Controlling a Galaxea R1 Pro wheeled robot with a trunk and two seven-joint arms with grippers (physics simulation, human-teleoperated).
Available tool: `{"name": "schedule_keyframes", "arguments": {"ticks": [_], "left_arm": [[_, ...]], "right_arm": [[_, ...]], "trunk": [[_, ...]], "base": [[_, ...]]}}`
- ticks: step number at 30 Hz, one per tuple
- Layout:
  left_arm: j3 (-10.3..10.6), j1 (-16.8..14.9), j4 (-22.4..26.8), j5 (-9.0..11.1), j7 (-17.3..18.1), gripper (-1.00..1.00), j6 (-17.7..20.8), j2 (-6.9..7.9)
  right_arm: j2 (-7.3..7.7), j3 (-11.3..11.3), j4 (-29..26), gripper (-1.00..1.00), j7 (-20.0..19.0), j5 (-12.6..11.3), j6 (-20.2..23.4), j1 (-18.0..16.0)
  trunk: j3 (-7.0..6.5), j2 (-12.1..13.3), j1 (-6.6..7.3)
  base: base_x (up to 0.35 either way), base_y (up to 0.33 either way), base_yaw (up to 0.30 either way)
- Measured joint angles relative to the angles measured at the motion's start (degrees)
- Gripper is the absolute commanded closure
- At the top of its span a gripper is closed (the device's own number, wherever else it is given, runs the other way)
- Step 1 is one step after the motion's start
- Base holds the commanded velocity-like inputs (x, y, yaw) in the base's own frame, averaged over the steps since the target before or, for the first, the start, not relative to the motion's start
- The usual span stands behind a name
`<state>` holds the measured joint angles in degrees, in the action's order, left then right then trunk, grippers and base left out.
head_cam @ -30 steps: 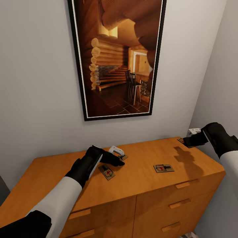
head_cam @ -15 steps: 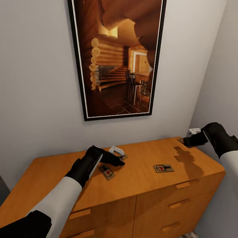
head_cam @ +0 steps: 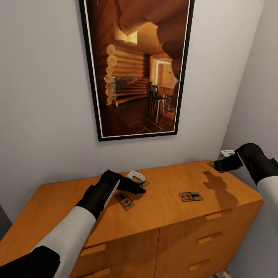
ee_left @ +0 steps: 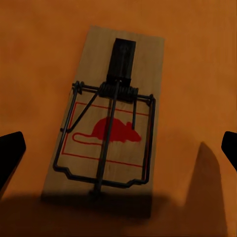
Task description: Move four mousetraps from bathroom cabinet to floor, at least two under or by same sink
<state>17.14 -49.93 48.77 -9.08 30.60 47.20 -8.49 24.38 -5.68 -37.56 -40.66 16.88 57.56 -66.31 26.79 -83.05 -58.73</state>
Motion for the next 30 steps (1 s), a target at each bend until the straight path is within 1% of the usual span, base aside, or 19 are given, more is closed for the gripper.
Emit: {"name": "schedule_keyframes", "arguments": {"ticks": [1,4,6,8,11,14,17,24,26,27,28,30], "left_arm": [[0.0,0.0,-0.1,-0.7,-0.1,1.00,-0.2,0.02],[0.0,0.0,-0.1,-1.3,-0.1,1.00,-0.3,0.06],[0.1,0.0,0.1,0.3,-0.1,1.00,0.3,0.03],[0.1,0.0,0.2,0.3,-0.2,1.00,0.4,0.04],[0.0,0.0,0.5,-0.1,-0.2,1.00,0.6,0.00],[-0.1,0.0,0.7,-1.6,-0.2,1.00,0.6,-0.05],[-0.3,0.0,0.8,-2.5,-0.3,1.00,0.5,-0.11],[-0.3,0.0,0.8,-3.8,-0.1,1.00,0.3,-0.22],[-0.3,0.0,0.8,-4.6,-0.1,1.00,0.2,-0.44],[-0.3,0.0,0.6,-5.2,-0.1,1.00,0.1,-0.80],[-0.2,0.0,1.7,-4.6,0.0,1.00,0.9,-1.13],[-0.2,0.0,5.7,-4.4,0.1,1.00,3.0,-1.47]], "right_arm": [[0.00,0.0,0.0,1.00,0.0,0.0,0.0,0.0],[0.02,0.0,0.0,1.00,0.0,0.0,0.0,0.0],[0.02,0.0,0.0,1.00,0.0,0.0,0.0,0.0],[0.02,0.0,0.0,1.00,0.0,0.0,0.0,0.0],[0.01,0.0,0.0,1.00,0.0,0.0,0.0,0.0],[0.00,0.0,0.0,1.00,0.0,0.0,0.0,0.0],[0.00,0.0,0.0,1.00,0.0,0.0,0.0,0.0],[0.00,0.0,0.0,1.00,0.0,0.0,0.0,0.0],[0.00,0.0,0.0,1.00,0.0,0.0,0.0,0.0],[0.00,0.0,0.0,1.00,0.0,0.0,0.0,0.0],[0.00,0.0,0.0,1.00,0.0,0.0,0.0,0.0],[0.00,0.0,0.0,1.00,0.0,-0.1,0.0,0.0]], "trunk": [[0.00,0.0,0.00],[0.00,0.0,0.00],[0.00,0.0,0.00],[0.00,0.0,0.00],[0.00,0.0,0.00],[0.00,0.0,0.00],[0.00,0.0,0.00],[0.00,0.0,0.00],[0.00,0.0,0.00],[0.00,0.0,0.00],[0.01,0.0,0.00],[0.01,0.0,0.00]], "base": [[0.000,0.000,0.000],[0.000,0.000,0.000],[0.000,0.000,0.000],[0.000,0.000,0.000],[0.000,0.000,0.000],[0.000,0.000,0.000],[0.000,0.000,0.000],[0.000,0.000,0.000],[0.000,0.000,0.000],[0.000,0.000,0.000],[0.000,0.000,0.000],[0.000,0.000,0.000]]}}
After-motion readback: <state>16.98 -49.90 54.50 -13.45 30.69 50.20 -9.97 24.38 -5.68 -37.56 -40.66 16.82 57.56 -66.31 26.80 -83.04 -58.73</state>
